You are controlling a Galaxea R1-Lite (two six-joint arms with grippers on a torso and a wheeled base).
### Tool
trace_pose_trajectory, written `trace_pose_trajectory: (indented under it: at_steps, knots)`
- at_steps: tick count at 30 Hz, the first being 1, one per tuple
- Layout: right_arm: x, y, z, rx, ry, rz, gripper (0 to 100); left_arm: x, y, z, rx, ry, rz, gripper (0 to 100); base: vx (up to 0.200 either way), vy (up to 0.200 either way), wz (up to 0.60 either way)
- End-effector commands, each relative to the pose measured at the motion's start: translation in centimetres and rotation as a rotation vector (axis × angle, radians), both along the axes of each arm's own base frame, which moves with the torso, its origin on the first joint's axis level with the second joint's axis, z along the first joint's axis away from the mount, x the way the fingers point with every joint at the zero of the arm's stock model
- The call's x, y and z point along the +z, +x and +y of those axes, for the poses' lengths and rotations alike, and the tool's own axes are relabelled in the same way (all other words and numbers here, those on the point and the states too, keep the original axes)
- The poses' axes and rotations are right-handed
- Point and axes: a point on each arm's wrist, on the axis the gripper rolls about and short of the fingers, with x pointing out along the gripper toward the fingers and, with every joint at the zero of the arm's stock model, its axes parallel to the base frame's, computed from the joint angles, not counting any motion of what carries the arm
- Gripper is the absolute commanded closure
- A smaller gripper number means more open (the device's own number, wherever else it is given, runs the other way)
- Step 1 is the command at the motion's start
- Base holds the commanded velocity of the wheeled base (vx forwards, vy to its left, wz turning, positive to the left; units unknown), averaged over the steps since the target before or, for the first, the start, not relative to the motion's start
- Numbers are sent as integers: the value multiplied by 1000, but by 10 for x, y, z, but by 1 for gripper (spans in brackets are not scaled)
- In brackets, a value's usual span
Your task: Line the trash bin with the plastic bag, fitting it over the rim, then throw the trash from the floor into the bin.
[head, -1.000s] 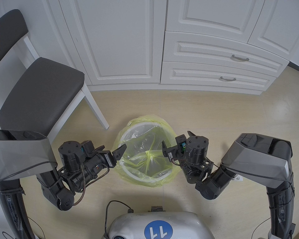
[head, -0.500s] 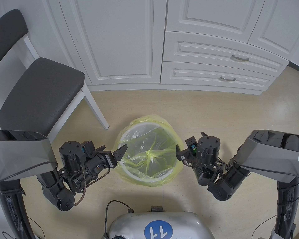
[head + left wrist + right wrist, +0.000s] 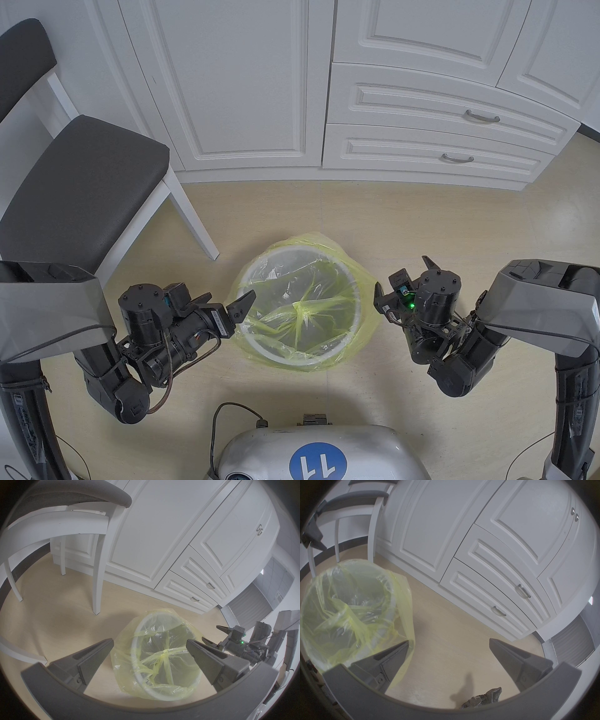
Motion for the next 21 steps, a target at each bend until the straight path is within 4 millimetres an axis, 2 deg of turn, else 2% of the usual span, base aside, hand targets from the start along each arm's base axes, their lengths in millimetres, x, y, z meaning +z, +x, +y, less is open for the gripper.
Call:
trace_pose_trajectory:
  at_steps: [1,8,14,21]
  knots:
    - [-18,14,-5,-26,-18,24,0,-1,0,0,0,1,3,0,0,0,0]
    - [-35,37,-11,-46,-19,21,0,-5,1,-1,-1,5,13,0,0,0,0]
    - [-46,41,-12,-15,-26,40,0,-7,1,-1,-3,8,20,0,0,0,0]
    - [-77,50,-8,11,-41,76,0,-7,0,-2,-6,8,21,0,0,0,0]
